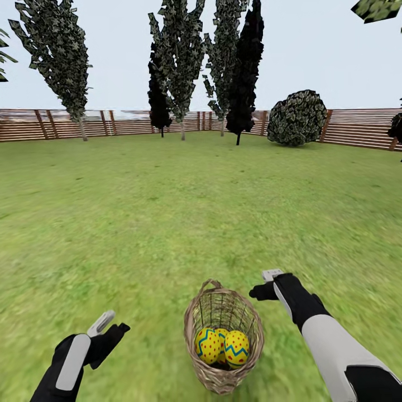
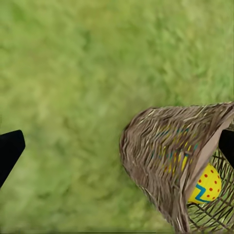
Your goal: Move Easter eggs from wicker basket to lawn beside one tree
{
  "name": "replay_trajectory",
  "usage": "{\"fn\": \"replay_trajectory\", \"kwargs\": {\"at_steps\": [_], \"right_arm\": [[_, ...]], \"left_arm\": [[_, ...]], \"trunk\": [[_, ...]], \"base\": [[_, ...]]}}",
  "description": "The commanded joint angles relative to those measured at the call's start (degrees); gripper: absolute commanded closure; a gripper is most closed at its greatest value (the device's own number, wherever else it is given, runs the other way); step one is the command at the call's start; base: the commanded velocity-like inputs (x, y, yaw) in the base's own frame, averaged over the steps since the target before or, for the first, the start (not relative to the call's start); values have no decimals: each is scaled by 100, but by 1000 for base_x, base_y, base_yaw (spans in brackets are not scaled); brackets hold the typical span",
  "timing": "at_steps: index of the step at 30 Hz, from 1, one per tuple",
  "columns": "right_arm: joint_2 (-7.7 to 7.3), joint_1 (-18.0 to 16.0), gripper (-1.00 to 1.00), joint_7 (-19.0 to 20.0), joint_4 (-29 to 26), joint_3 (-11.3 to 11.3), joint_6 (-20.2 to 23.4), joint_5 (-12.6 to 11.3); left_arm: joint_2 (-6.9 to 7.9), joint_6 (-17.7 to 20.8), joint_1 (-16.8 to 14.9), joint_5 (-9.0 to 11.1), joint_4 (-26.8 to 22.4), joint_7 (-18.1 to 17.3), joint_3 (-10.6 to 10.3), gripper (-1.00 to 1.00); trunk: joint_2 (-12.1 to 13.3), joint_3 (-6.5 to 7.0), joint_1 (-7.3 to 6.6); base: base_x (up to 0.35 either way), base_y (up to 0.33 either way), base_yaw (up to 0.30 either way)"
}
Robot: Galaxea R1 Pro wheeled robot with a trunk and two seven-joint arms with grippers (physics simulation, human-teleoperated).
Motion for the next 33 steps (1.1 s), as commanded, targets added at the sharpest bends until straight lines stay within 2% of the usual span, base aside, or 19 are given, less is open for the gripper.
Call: {"fn": "replay_trajectory", "kwargs": {"at_steps": [1,4,7,11,28,32,33], "right_arm": [[0,-7,-100,43,-13,3,33,62],[-2,-63,-100,33,-32,4,69,63],[-2,-257,-100,41,18,-5,127,66],[4,-477,-100,51,117,-17,423,45],[20,-585,-100,40,365,-26,598,19],[27,-591,-100,39,386,-29,599,17],[27,-594,-100,39,389,-30,599,15]], "left_arm": [[-5,19,-5,61,12,48,13,-100],[-5,19,-5,68,70,26,11,-100],[-5,19,-5,69,80,25,10,-100],[-12,13,-5,66,89,28,9,-100],[-4,-54,-5,114,103,-6,18,-100],[50,79,-32,137,105,-196,55,-100],[146,275,-87,140,103,-299,54,-100]], "trunk": [[-44,-24,22],[-165,-78,88],[-285,-132,154],[-445,-204,242],[-1127,-509,615],[-1288,-581,703],[-1328,-599,725]], "base": [[0,0,-7],[0,0,-84],[0,0,-34],[0,0,-11],[0,0,-1],[0,0,0],[0,0,0]]}}
